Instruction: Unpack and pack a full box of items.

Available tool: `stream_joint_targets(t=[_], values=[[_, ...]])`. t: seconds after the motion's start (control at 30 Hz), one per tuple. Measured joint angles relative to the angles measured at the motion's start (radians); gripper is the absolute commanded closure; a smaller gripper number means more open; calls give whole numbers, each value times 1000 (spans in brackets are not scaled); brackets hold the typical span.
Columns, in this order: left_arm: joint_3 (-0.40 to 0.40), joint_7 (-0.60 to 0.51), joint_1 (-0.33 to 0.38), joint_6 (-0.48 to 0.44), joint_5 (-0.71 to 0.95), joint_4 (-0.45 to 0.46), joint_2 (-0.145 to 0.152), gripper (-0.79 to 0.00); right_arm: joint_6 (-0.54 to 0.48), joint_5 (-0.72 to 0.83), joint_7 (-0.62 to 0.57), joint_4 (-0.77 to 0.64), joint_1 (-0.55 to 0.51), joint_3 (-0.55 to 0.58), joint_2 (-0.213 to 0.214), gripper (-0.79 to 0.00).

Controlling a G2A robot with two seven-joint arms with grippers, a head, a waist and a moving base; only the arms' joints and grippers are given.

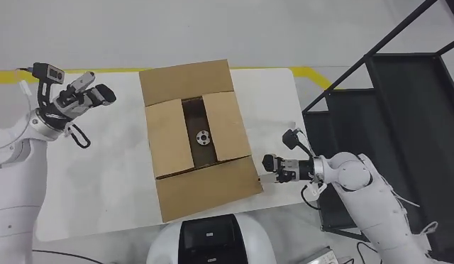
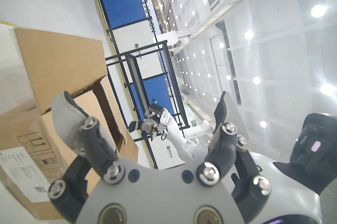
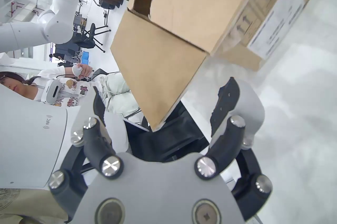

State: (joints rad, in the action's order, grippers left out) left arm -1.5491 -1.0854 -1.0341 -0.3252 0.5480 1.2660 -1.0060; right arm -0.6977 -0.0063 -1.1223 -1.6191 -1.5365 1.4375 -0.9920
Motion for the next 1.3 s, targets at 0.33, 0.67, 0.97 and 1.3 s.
stream_joint_targets(t=[0.33, 0.67, 0.97, 1.3], values=[[61, 75, 126, -41, -89, -160, -9, -785, -32, 107, 32, -26, 13, -154, 5, -785], [117, 61, 159, -59, -111, -172, -16, -785, -87, 359, 87, -62, 123, -293, 47, -785], [61, -96, 79, 22, -67, -10, 8, -785, -75, 374, 133, 136, 326, -398, 29, -785], [7, -332, -134, 122, -48, 247, 41, -785, 62, 79, 343, 197, 432, -453, -6, -785]])
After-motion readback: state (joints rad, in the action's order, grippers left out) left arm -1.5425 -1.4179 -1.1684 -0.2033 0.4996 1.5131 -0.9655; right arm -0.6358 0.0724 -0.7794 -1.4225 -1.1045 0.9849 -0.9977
